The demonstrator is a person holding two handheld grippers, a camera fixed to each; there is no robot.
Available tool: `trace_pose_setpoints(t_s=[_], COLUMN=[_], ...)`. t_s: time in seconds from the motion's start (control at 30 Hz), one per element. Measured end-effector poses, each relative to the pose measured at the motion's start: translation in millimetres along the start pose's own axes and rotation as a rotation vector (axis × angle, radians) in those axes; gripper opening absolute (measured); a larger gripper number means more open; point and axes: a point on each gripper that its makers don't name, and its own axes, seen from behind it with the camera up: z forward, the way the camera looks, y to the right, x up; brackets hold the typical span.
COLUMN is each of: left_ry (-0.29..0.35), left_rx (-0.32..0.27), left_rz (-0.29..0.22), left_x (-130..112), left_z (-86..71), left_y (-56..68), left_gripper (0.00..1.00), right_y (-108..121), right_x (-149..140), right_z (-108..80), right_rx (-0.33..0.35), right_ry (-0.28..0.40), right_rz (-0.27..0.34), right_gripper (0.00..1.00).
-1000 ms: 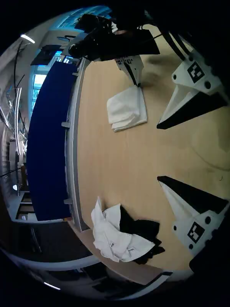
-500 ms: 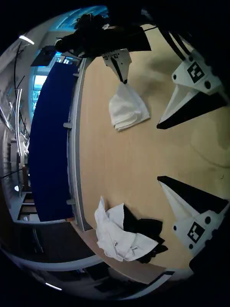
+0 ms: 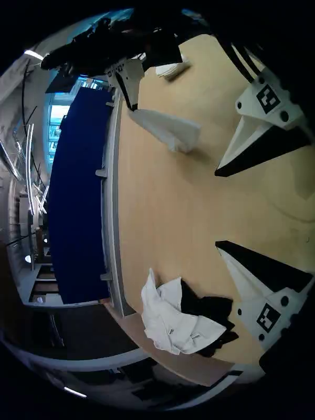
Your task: Fold towel
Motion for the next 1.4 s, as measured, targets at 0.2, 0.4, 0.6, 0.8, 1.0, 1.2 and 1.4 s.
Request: trace_pose_setpoints(t_s=[0.2, 0.4, 0.6, 0.8, 1.0, 1.2, 1.4], left_ry=[0.014, 0.017, 0.018, 0.022, 0.020, 0.018, 0.016], left_rx=[-0.005, -0.009, -0.010, -0.016, -0.020, -0.027, -0.032], left_rz=[0.006, 0.001, 0.002, 0.005, 0.014, 0.018, 0.022], left_x=[7.2, 8.4, 8.6, 10.5, 10.4, 11.1, 13.9], left_z=[-1.9, -3.5, -5.5, -7.7, -7.0, -3.4, 2.8], left_y=[1.9, 2.9, 2.5, 4.2, 6.8, 11.3, 18.1], left_gripper=[0.90, 0.90, 0.90, 0.90, 0.90, 0.90, 0.90], right_y=[12.5, 24.7, 35.8, 46.1, 59.9, 79.5, 107.6], right_x=[11.0, 13.0, 10.8, 7.1, -3.0, -14.5, -31.5], right_z=[-15.0, -26.0, -34.9, -44.4, -57.8, -74.8, -96.9], right_rx=[-0.027, -0.058, -0.080, -0.093, -0.112, -0.123, -0.154], right_ry=[0.015, 0.021, 0.024, 0.025, 0.019, 0.017, 0.010], right_rz=[0.003, 0.011, 0.026, 0.041, 0.053, 0.079, 0.100], right_gripper=[0.03, 0.03, 0.03, 0.03, 0.03, 0.03, 0.03])
